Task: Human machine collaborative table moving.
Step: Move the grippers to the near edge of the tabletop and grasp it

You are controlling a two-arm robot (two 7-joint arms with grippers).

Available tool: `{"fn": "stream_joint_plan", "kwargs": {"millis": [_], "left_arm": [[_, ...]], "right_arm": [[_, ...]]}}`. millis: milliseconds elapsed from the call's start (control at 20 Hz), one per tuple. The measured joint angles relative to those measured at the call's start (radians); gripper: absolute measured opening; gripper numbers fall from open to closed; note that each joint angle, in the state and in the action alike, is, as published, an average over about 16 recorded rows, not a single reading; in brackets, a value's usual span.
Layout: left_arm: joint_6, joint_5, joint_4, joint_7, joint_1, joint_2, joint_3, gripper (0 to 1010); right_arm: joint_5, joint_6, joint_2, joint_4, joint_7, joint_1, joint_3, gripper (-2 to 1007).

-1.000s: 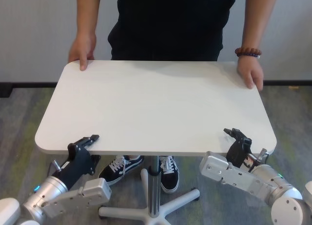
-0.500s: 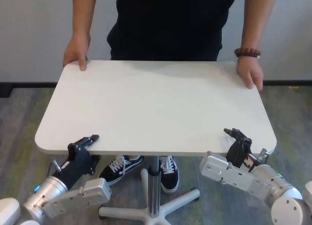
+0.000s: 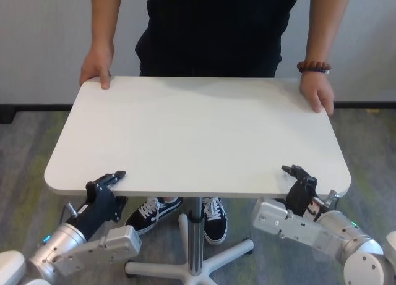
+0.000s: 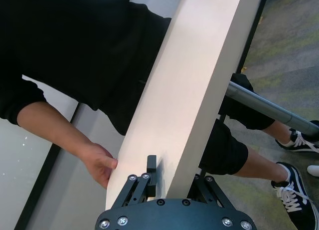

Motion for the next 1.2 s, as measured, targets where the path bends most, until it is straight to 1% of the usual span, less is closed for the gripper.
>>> {"fn": "stream_joint_plan", "kwargs": {"millis": [400,900,1200], "left_arm": [[0.000,0.000,0.000,0.000,0.000,0.000,0.000,314],[0.000,0.000,0.000,0.000,0.000,0.000,0.000,314],[0.000,0.000,0.000,0.000,0.000,0.000,0.000,314]], "right_arm": [[-0.017,-0.015,-0.001,-0.002,0.013,-0.004,0.004,709],[-0.026,-0.025,-0.008,0.000,0.012,-0.005,0.012,708],[-0.026,-0.024,-0.008,0.000,0.014,-0.005,0.011,750]]}}
